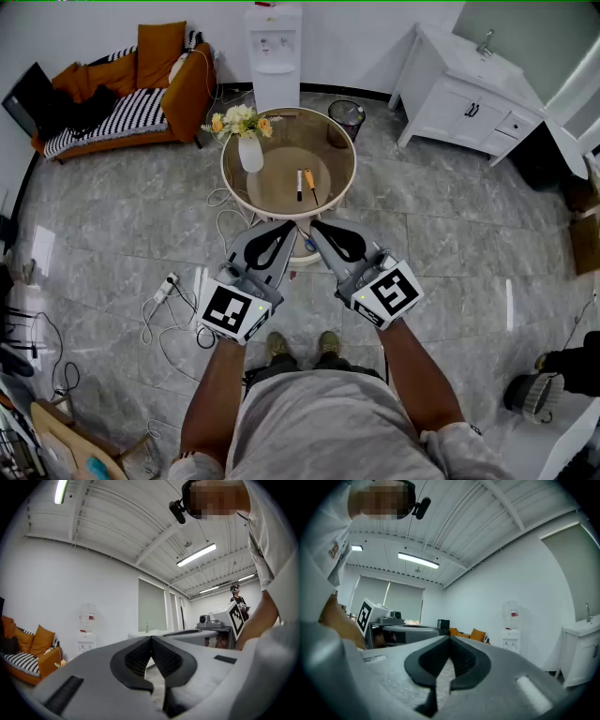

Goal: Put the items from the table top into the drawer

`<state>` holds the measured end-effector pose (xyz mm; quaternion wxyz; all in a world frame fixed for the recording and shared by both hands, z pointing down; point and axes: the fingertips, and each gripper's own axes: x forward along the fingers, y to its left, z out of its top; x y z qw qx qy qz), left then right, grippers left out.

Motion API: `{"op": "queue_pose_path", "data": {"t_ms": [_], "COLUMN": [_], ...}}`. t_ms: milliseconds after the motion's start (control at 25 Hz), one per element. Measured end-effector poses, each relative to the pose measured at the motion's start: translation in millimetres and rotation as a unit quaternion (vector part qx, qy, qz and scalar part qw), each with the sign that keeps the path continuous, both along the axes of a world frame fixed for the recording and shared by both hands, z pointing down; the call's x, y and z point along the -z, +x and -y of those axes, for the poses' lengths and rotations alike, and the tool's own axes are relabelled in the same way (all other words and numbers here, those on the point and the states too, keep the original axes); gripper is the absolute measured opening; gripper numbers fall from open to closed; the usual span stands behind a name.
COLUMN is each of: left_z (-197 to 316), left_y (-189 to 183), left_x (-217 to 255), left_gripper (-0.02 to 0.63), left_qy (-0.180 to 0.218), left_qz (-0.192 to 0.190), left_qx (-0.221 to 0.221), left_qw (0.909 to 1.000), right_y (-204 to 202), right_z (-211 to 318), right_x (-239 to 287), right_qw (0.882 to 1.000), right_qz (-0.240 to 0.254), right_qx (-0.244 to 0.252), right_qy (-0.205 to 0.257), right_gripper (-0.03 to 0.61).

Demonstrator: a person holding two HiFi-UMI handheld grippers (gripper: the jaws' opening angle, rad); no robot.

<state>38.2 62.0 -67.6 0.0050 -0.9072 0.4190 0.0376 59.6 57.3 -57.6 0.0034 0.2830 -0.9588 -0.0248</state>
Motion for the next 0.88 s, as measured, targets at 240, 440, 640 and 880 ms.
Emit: {"op": "queue_pose_path", "data": {"t_ms": [240, 440, 640, 880], "left_z": [2, 6, 13, 22], "left_y": [-5, -20, -39, -59], "left_x": [-3, -6, -12, -14], "left_gripper": [0.000, 0.000, -0.001, 0.000], "left_qy": [0.001, 0.001, 0.004, 0.008], "left_qz": [-0.002, -0.003, -0.001, 0.006], "left_qx": [0.000, 0.003, 0.004, -0.002], "left_qw": [1.0000, 1.0000, 1.0000, 0.9999], "right_y": [-9, -23, -33, -40], "right_z": [0, 2, 11, 23], "right_x": [-3, -3, -7, -8], "right_qw": [1.000, 1.000, 1.000, 0.999], "right_qz": [-0.004, -0.003, -0.006, -0.007], "right_qx": [0.006, 0.004, -0.008, -0.037], "right_qy": [0.006, 0.010, 0.009, 0.007], "right_gripper": [0.000, 0.000, 0.000, 0.000]}}
